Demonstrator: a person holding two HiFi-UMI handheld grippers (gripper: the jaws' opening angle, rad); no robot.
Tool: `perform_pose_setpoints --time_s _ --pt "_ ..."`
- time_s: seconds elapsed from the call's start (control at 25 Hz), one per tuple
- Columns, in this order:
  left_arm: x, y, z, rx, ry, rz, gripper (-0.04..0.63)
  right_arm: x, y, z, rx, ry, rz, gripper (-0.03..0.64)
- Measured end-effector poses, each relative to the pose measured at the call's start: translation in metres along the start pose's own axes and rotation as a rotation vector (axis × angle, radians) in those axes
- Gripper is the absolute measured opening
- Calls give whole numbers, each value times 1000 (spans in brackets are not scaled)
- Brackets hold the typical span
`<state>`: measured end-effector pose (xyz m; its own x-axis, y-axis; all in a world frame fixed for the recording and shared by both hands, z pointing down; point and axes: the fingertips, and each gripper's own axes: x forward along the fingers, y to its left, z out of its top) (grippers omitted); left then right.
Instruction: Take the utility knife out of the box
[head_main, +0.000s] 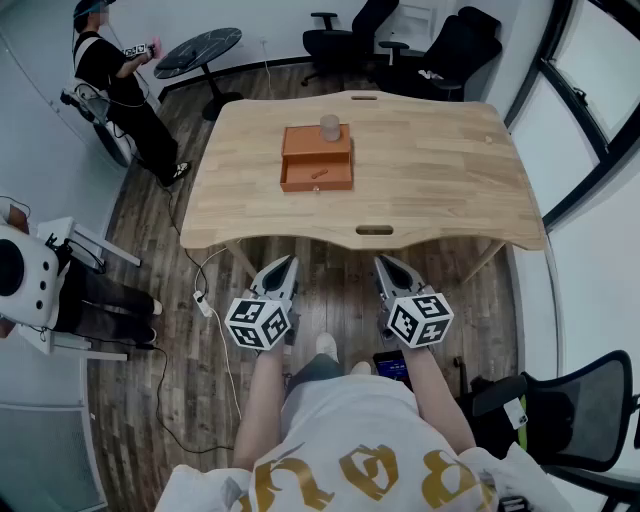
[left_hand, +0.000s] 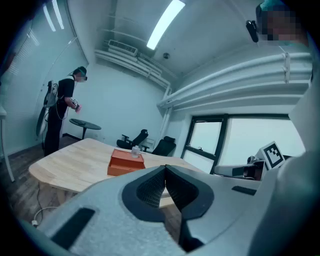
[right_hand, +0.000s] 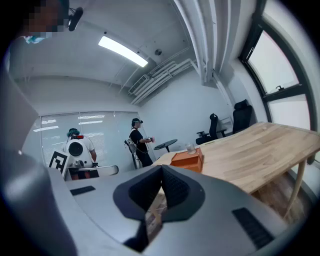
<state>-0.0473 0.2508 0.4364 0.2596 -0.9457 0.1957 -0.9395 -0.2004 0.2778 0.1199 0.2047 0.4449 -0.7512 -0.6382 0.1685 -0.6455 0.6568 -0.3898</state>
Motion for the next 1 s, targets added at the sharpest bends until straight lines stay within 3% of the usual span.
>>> perform_pose_setpoints --time_s 0.64,1.0 --pt "-27 -5 -17 -5 2 19 9 -16 2 -7 -15 -1 -1 11" --pt "-7 -4 -15 -22 -8 22 9 -11 -20 4 75 -32 40 12"
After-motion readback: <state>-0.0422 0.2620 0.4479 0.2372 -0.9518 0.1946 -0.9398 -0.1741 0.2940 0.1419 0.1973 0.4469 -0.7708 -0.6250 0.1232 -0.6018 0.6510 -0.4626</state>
